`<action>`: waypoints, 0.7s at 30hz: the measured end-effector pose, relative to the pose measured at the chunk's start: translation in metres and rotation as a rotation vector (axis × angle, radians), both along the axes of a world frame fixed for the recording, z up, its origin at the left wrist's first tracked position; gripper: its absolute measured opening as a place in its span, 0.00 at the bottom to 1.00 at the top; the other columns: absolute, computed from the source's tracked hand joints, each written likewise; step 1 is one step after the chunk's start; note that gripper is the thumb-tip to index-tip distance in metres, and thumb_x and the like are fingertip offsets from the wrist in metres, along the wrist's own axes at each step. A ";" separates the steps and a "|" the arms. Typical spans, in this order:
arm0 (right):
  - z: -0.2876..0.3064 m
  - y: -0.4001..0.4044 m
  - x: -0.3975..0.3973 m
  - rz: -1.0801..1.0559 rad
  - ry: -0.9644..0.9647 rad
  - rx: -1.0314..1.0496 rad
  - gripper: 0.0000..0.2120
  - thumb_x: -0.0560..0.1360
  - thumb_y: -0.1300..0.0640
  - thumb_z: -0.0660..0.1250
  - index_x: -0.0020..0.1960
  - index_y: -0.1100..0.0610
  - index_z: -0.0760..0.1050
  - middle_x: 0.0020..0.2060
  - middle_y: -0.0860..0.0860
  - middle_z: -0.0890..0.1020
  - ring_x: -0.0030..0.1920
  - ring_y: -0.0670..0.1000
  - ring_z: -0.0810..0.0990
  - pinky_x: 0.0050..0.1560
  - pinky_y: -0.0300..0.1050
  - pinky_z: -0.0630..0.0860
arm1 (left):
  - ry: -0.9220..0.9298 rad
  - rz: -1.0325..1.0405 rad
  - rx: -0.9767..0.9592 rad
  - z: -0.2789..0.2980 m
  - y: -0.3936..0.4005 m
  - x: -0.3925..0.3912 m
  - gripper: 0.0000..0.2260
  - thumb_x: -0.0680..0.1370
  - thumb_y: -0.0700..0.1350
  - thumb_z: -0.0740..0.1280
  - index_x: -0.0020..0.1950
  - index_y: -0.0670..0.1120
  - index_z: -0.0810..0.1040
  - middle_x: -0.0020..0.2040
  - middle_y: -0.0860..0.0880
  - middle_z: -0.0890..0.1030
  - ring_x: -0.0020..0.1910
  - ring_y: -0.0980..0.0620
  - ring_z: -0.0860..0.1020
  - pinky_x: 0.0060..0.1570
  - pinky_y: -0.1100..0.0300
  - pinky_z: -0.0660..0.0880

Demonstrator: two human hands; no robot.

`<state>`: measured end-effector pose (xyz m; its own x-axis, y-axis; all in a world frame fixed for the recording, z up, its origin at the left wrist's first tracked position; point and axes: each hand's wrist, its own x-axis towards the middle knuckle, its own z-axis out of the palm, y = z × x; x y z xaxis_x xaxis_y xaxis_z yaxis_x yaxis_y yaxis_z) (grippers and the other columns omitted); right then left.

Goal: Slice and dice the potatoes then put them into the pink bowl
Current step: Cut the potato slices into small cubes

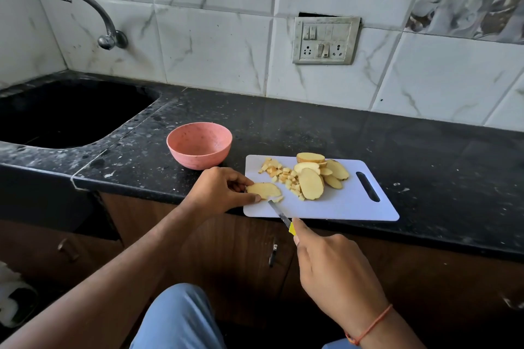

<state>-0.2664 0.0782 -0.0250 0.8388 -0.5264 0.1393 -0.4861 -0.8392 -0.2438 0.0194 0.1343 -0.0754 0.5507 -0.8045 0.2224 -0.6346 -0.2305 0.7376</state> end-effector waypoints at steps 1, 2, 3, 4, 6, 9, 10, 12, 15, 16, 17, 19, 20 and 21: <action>0.001 0.001 0.001 0.000 -0.036 0.018 0.24 0.87 0.49 0.53 0.83 0.45 0.58 0.34 0.42 0.74 0.36 0.47 0.79 0.33 0.37 0.74 | -0.004 -0.006 0.012 0.001 0.000 0.001 0.20 0.66 0.59 0.85 0.55 0.53 0.89 0.43 0.58 0.86 0.42 0.59 0.83 0.40 0.67 0.79; 0.002 0.001 0.004 0.001 -0.073 0.023 0.24 0.87 0.48 0.53 0.83 0.45 0.59 0.34 0.42 0.74 0.35 0.47 0.78 0.31 0.37 0.73 | -0.006 -0.011 0.016 0.001 0.001 0.001 0.21 0.66 0.59 0.85 0.55 0.53 0.89 0.43 0.58 0.86 0.43 0.59 0.83 0.41 0.66 0.79; 0.002 0.001 0.007 0.005 -0.110 0.009 0.24 0.87 0.47 0.53 0.82 0.46 0.60 0.33 0.43 0.75 0.33 0.46 0.77 0.30 0.37 0.72 | 0.001 -0.013 0.012 0.001 0.002 0.001 0.21 0.66 0.59 0.85 0.55 0.53 0.89 0.43 0.58 0.86 0.43 0.59 0.83 0.42 0.66 0.80; 0.001 0.000 0.012 0.010 -0.139 -0.012 0.24 0.87 0.47 0.53 0.82 0.46 0.62 0.33 0.43 0.76 0.32 0.46 0.77 0.30 0.38 0.72 | 0.017 -0.012 0.004 0.001 0.003 0.001 0.22 0.65 0.59 0.85 0.55 0.54 0.89 0.43 0.57 0.86 0.43 0.59 0.83 0.43 0.67 0.80; 0.001 -0.002 0.023 0.014 -0.161 -0.042 0.23 0.87 0.47 0.54 0.81 0.47 0.64 0.36 0.44 0.79 0.34 0.46 0.77 0.31 0.37 0.72 | 0.046 -0.012 -0.006 0.002 0.005 0.001 0.21 0.65 0.58 0.86 0.55 0.53 0.88 0.44 0.57 0.86 0.44 0.59 0.84 0.46 0.66 0.81; -0.001 -0.005 0.039 0.026 -0.131 -0.078 0.23 0.87 0.48 0.53 0.82 0.48 0.62 0.41 0.47 0.81 0.36 0.47 0.77 0.31 0.34 0.66 | 0.043 -0.004 -0.004 0.002 0.005 0.000 0.19 0.66 0.56 0.85 0.54 0.53 0.89 0.43 0.58 0.87 0.43 0.59 0.84 0.45 0.64 0.82; -0.001 -0.007 0.043 0.028 -0.115 -0.092 0.23 0.87 0.49 0.53 0.82 0.49 0.62 0.42 0.48 0.82 0.37 0.47 0.78 0.32 0.35 0.69 | 0.050 0.001 -0.008 0.002 0.005 -0.001 0.18 0.67 0.56 0.85 0.53 0.53 0.89 0.42 0.58 0.87 0.43 0.59 0.84 0.44 0.65 0.82; -0.003 -0.010 0.050 0.027 -0.078 -0.115 0.24 0.87 0.50 0.54 0.82 0.50 0.62 0.44 0.49 0.83 0.39 0.48 0.80 0.33 0.39 0.72 | 0.063 0.004 -0.012 0.001 0.004 -0.001 0.17 0.67 0.55 0.85 0.52 0.53 0.89 0.42 0.59 0.87 0.42 0.58 0.84 0.42 0.65 0.81; -0.008 -0.011 0.060 0.024 -0.028 -0.125 0.24 0.86 0.52 0.56 0.81 0.51 0.63 0.45 0.50 0.84 0.42 0.49 0.82 0.37 0.43 0.80 | 0.071 -0.001 -0.008 0.000 0.003 0.001 0.17 0.67 0.55 0.85 0.52 0.53 0.89 0.42 0.59 0.86 0.42 0.58 0.84 0.41 0.65 0.81; -0.009 -0.012 0.063 0.025 -0.020 -0.131 0.24 0.86 0.52 0.57 0.81 0.51 0.63 0.45 0.51 0.84 0.42 0.49 0.82 0.39 0.44 0.81 | 0.071 -0.004 -0.011 0.000 0.003 0.002 0.17 0.66 0.55 0.85 0.52 0.53 0.89 0.42 0.60 0.86 0.43 0.58 0.84 0.42 0.64 0.82; -0.010 -0.013 0.066 0.027 -0.015 -0.133 0.24 0.86 0.53 0.57 0.81 0.51 0.63 0.45 0.51 0.84 0.42 0.50 0.82 0.39 0.44 0.81 | 0.068 -0.007 -0.013 0.000 0.003 0.002 0.17 0.66 0.56 0.85 0.52 0.53 0.89 0.43 0.60 0.86 0.43 0.58 0.84 0.42 0.63 0.82; -0.011 -0.014 0.072 0.030 -0.011 -0.136 0.24 0.86 0.53 0.57 0.81 0.52 0.63 0.45 0.51 0.84 0.42 0.50 0.82 0.39 0.44 0.80 | 0.054 -0.011 -0.012 -0.001 0.004 0.003 0.17 0.66 0.56 0.85 0.52 0.53 0.89 0.42 0.59 0.86 0.43 0.57 0.84 0.43 0.62 0.82; -0.011 -0.015 0.075 0.030 -0.009 -0.138 0.23 0.86 0.53 0.57 0.81 0.52 0.63 0.45 0.52 0.84 0.43 0.50 0.82 0.39 0.44 0.80 | 0.048 -0.012 -0.012 -0.001 0.003 0.003 0.18 0.67 0.56 0.85 0.52 0.53 0.89 0.42 0.59 0.86 0.43 0.57 0.84 0.43 0.61 0.83; -0.011 -0.016 0.078 0.029 -0.005 -0.140 0.23 0.86 0.53 0.57 0.81 0.52 0.63 0.45 0.52 0.84 0.43 0.50 0.82 0.39 0.44 0.79 | 0.047 -0.013 -0.013 -0.001 0.003 0.004 0.18 0.67 0.56 0.85 0.53 0.53 0.89 0.42 0.59 0.86 0.43 0.57 0.84 0.44 0.60 0.83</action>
<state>-0.1881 0.0625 -0.0358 0.8524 -0.4772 0.2136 -0.4606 -0.8787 -0.1253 0.0231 0.1377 -0.0769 0.5506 -0.8086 0.2073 -0.6018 -0.2125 0.7698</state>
